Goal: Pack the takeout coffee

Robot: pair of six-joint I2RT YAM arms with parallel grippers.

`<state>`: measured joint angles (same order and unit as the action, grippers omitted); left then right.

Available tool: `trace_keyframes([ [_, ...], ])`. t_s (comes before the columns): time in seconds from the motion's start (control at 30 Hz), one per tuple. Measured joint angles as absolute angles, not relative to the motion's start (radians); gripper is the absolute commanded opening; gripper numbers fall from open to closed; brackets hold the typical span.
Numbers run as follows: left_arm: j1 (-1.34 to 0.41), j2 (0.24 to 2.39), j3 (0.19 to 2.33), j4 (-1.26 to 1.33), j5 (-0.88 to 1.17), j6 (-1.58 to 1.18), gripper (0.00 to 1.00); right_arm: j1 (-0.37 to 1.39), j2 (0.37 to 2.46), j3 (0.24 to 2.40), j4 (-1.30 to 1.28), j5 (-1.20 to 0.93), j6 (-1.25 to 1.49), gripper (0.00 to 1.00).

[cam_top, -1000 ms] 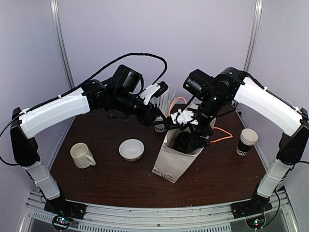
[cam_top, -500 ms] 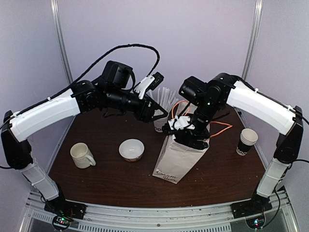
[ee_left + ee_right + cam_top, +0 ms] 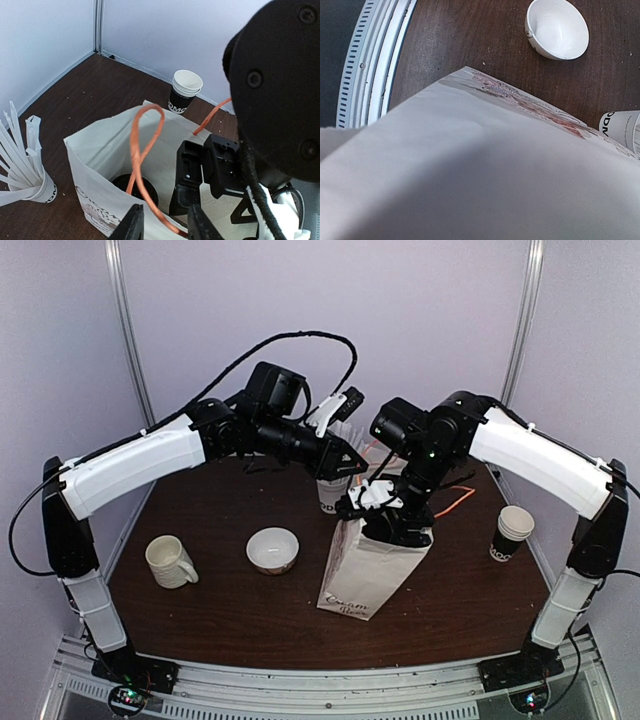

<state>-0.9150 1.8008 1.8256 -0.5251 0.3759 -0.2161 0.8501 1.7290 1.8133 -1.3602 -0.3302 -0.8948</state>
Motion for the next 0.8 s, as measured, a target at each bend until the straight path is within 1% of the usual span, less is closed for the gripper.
trace_keyframes([
  [0.13,-0.909,1.801,1.827,-0.525,0.383,-0.233,0.02,0.85,1.729,1.821,-1.364,-0.323,-0.896,0.99],
  [0.17,-0.908,1.801,1.827,-0.524,0.382,-0.238,0.0,0.85,1.729,1.83,-1.366,-0.319,-0.896,0.99],
  [0.33,-0.902,1.797,1.815,-0.514,0.359,-0.246,0.0,0.85,1.726,1.917,-1.379,-0.296,-0.906,1.0],
  [0.6,-0.896,1.758,1.738,-0.488,0.299,-0.271,0.0,0.825,1.717,2.127,-1.397,-0.256,-0.918,0.99],
  [0.63,-0.896,1.743,1.718,-0.483,0.288,-0.276,0.04,0.82,1.715,2.14,-1.402,-0.253,-0.92,0.99],
  [0.67,-0.896,1.731,1.704,-0.48,0.281,-0.279,0.14,0.814,1.713,2.152,-1.407,-0.253,-0.921,1.0],
  [0.73,-0.896,1.708,1.684,-0.474,0.268,-0.28,0.29,0.801,1.713,2.174,-1.419,-0.253,-0.923,0.99],
  [0.77,-0.896,1.697,1.674,-0.471,0.265,-0.28,0.35,0.791,1.713,2.188,-1.426,-0.257,-0.925,0.99],
  [0.8,-0.896,1.683,1.667,-0.472,0.262,-0.283,0.38,0.778,1.713,2.208,-1.435,-0.266,-0.924,0.99],
])
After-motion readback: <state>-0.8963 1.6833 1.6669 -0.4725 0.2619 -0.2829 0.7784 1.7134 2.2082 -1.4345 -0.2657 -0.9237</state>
